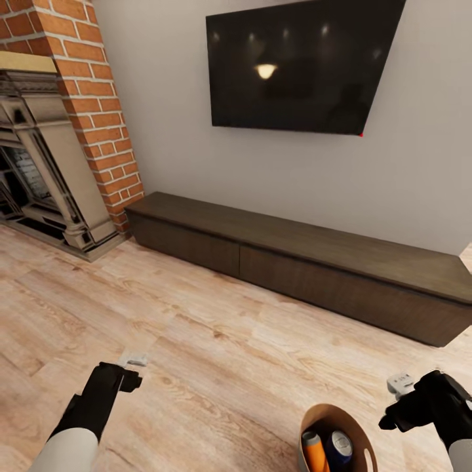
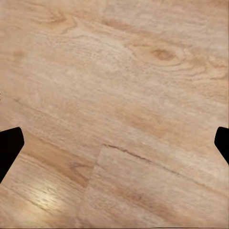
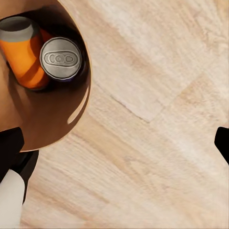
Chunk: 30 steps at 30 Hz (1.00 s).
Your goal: Put the three can of soda from the living room inside the tash can in the kitchen.
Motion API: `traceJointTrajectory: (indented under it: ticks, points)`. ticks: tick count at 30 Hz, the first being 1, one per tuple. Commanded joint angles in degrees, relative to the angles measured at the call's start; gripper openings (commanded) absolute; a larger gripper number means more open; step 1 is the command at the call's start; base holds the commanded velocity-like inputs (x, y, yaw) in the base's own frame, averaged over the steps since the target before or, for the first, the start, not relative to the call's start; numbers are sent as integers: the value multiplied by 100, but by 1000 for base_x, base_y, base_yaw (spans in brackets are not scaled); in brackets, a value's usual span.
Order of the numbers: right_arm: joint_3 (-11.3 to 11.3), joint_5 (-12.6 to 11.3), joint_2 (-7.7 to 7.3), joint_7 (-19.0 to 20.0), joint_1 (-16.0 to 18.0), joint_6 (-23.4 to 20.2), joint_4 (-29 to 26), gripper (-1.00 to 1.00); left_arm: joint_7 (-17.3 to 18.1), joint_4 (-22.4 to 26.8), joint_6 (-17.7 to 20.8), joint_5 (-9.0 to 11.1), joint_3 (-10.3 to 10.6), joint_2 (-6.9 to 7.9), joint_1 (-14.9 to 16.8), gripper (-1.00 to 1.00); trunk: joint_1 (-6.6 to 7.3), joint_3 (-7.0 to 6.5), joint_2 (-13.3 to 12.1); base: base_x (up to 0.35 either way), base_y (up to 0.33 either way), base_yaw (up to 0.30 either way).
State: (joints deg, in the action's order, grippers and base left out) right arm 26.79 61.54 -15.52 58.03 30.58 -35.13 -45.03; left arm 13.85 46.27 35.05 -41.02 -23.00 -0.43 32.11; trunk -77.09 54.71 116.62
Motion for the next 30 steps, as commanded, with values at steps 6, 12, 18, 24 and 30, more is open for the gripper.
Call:
traceJointTrajectory:
  ticks: [6,12,18,24,30]
  points:
    - [335,-187,-4,-601,-14,484,682,100,-91,-50,-629,-3,-581,18,-314,100,132,-109,-242,0,0,0]
    - [650,-269,-32,-1347,-16,1188,1532,100,-118,-591,-1488,3,-1011,78,-612,100,264,-216,-483,0,0,0]
    - [885,-284,-52,-1811,-18,1519,2087,100,-133,-1177,-2194,2,-1469,260,-746,100,396,-324,-723,0,0,0]
    - [1204,-288,-58,-1902,-188,1902,2318,100,-238,-1899,-2964,52,-1593,475,-900,100,528,-432,-964,0,0,0]
    - [1637,-285,-46,-2095,-376,2217,2420,100,-272,-2555,-3539,352,-1616,760,-1073,100,660,-540,-1205,0,0,0]
